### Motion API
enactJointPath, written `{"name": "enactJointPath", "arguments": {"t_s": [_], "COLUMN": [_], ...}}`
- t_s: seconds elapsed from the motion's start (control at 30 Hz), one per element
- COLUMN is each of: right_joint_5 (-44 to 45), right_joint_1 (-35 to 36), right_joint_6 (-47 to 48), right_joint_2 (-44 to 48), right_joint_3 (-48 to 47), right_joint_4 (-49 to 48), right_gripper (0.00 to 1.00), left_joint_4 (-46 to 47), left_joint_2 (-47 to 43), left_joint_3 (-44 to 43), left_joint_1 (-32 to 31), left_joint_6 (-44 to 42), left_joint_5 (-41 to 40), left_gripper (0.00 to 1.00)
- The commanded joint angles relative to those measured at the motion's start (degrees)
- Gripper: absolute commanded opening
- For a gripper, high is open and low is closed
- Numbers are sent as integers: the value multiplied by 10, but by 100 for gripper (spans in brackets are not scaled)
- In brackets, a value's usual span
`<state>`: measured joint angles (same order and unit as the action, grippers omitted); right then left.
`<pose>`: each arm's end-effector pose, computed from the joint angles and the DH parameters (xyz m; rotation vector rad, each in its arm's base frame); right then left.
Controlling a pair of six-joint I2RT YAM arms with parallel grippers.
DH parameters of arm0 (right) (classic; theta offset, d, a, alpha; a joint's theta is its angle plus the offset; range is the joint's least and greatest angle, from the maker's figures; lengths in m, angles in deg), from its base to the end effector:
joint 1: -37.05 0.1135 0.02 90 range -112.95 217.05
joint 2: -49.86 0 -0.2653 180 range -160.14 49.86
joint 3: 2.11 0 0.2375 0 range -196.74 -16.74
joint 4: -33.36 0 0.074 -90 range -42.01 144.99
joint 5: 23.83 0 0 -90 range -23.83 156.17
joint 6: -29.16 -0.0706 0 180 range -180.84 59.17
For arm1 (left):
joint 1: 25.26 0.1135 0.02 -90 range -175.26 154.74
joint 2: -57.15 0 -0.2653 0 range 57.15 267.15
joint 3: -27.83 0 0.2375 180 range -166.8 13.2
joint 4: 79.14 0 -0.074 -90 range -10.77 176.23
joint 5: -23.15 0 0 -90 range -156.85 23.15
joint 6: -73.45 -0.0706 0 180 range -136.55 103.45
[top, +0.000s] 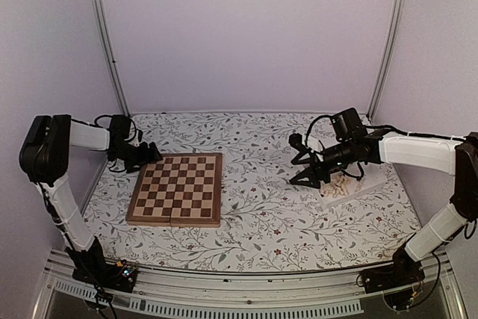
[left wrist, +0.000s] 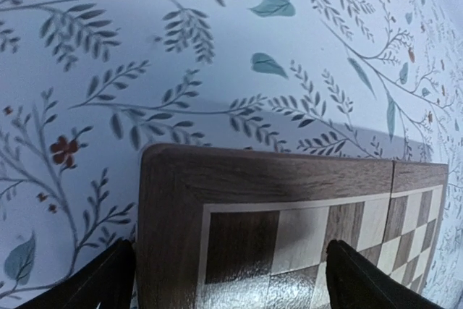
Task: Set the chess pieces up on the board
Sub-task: Adjust the chessboard at the center of the board.
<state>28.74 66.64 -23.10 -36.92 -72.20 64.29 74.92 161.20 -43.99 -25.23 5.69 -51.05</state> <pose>0.2573 0.1955 0.2141 -1.5088 1.7267 0.7056 0.3602 -0.0190 0.1236 -0.4020 2.5764 -0.4979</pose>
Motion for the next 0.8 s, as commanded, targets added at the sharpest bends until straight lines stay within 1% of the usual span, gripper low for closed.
{"name": "enactJointPath", "arguments": {"t_s": [0.0, 0.1, 0.2, 0.23, 0.27, 0.33, 0.4, 0.5, 0.53, 0.63, 0.7, 0.77], "right_joint_5": [-8, -4, -4, -5, -8, -12, -10, -1, 5, 19, 9, 1], "right_joint_1": [3, 3, 2, 1, -1, -6, -10, -10, -10, -9, -8, -7], "right_joint_6": [13, 14, 15, 15, 16, 14, 14, 23, 28, 44, 61, 99], "right_joint_2": [-16, -19, -17, -17, -16, -18, -22, -29, -34, -64, -91, -116], "right_joint_3": [3, 4, 8, 9, 10, 9, 8, -8, -19, -59, -94, -125], "right_joint_4": [6, 9, 10, 10, 10, 10, 10, 21, 24, 36, 62, 68], "right_gripper": [74, 73, 73, 73, 73, 73, 73, 71, 71, 74, 77, 81], "left_joint_4": [2, -4, -10, -19, -30, -42, -37, -42, -50, -73, -74, -67], "left_joint_2": [58, 114, 157, 162, 160, 117, 43, -76, -111, -209, -265, -305], "left_joint_3": [-73, -161, -242, -267, -284, -289, -247, -145, -101, -9, 42, 85], "left_joint_1": [-74, -120, -165, -176, -185, -196, -210, -218, -219, -221, -222, -222], "left_joint_6": [-14, -20, -54, -67, -75, -76, -60, -9, 12, 70, 101, 123], "left_joint_5": [1, 4, 2, -16, -51, -100, -151, -203, -207, -215, -210, -201], "left_gripper": [93, 92, 91, 91, 91, 92, 92, 92, 93, 94, 99, 99]}}
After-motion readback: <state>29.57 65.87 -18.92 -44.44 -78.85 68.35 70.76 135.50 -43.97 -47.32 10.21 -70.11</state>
